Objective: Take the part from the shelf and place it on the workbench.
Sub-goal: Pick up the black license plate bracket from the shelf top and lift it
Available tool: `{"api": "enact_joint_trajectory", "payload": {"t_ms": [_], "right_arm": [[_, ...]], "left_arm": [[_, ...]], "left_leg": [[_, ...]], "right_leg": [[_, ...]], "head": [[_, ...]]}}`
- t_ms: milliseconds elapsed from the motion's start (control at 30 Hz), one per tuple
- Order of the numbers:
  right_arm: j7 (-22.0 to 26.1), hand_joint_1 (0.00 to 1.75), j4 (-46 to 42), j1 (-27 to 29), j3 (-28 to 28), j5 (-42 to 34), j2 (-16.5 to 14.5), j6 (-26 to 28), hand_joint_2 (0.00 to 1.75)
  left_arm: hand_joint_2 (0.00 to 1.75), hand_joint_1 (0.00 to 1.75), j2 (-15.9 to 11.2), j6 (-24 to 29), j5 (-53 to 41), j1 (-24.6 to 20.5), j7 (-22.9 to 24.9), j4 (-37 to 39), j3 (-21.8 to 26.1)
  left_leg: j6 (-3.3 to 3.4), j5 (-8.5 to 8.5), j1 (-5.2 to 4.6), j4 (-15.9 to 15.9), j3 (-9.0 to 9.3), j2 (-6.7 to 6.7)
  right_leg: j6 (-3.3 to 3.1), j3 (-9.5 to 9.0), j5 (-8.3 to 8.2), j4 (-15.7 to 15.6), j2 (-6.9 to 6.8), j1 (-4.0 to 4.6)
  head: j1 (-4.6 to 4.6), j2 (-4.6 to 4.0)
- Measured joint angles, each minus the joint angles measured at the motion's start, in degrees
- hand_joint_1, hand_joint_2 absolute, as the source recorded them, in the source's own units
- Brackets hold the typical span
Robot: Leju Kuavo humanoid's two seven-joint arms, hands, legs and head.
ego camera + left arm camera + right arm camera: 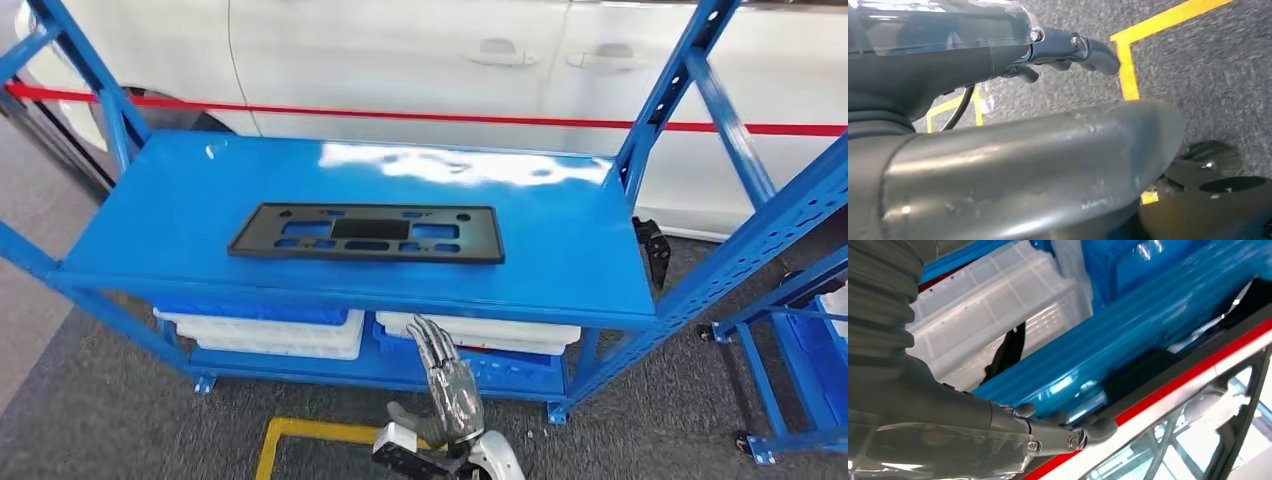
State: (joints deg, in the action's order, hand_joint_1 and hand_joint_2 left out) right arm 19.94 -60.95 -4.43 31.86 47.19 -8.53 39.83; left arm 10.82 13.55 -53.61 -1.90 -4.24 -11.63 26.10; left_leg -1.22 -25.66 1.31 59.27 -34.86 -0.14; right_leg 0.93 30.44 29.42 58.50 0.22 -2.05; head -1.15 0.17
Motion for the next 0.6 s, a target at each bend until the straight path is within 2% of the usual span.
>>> {"api": "enact_joint_trajectory", "payload": {"t_ms": [33, 133, 167, 333, 433, 500, 600], "right_arm": [[0.67, 0.00, -0.53, 0.05, 0.02, 0.25, 0.03, 0.01, 1.75], [2.42, 0.00, -3.19, 0.09, 0.05, 2.70, 0.04, 0.03, 1.75], [2.56, 0.00, -4.31, 0.01, 0.12, 3.57, 0.01, 0.04, 1.75], [-0.07, 0.00, -8.63, -1.54, 2.34, 4.65, -0.04, 0.01, 1.75], [-0.89, 0.00, -9.95, -2.75, 4.01, 4.41, -0.04, -0.02, 1.75], [-1.20, 0.00, -10.27, -3.35, 4.79, 4.27, -0.04, -0.06, 1.75], [-3.05, 0.00, -9.66, -5.34, 6.46, 4.39, -0.40, -0.21, 1.75]], "left_arm": [[0.00, 0.00, 0.04, -0.09, -0.26, 0.04, 0.11, 0.00, -0.01], [0.00, 0.00, 0.21, -0.69, -1.25, 0.16, 0.28, 0.00, -0.10], [0.00, 0.00, 0.24, -0.84, -1.57, 0.13, 0.30, 0.00, -0.16], [0.00, 0.00, 0.24, -0.90, -2.33, 0.00, 0.37, 0.00, -0.24], [0.00, 0.00, 0.24, -0.92, -2.50, -0.15, 0.37, 0.00, -0.24], [0.00, 0.00, 0.23, -0.96, -2.89, -0.17, 0.43, 0.00, -0.25], [0.00, 0.00, 0.18, -1.14, -4.28, -0.22, 0.81, 0.00, -0.39]], "left_leg": [[0.46, 0.51, 0.06, 0.08, 0.07, -0.05], [0.73, 0.73, 0.06, -0.12, 0.06, -0.21], [0.86, 0.65, 0.02, -0.13, 0.06, -0.26], [1.68, 0.32, -0.21, -0.13, 0.21, -0.30], [2.00, 0.23, -0.38, -0.12, 0.33, -0.29], [2.10, 0.20, -0.47, -0.12, 0.36, -0.29], [2.15, 0.21, -0.56, -0.10, 0.36, -0.25]], "right_leg": [[-0.06, -0.06, 0.07, -0.06, -0.03, 0.09], [-1.44, -0.43, -0.02, -0.62, 0.01, 0.15], [-1.71, -0.56, -0.03, -0.88, 0.00, 0.16], [-1.88, -1.14, -0.11, -1.77, -0.08, 0.11], [-1.79, -1.27, -0.14, -1.91, -0.17, 0.04], [-1.50, -1.31, -0.20, -1.93, -0.22, 0.00], [-0.15, -1.32, -0.29, -1.95, -0.21, -0.15]], "head": [[0.09, 0.00], [0.49, 0.00], [0.57, 0.00], [0.63, 0.00], [0.62, 0.00], [0.62, 0.00], [0.62, 0.00]]}}
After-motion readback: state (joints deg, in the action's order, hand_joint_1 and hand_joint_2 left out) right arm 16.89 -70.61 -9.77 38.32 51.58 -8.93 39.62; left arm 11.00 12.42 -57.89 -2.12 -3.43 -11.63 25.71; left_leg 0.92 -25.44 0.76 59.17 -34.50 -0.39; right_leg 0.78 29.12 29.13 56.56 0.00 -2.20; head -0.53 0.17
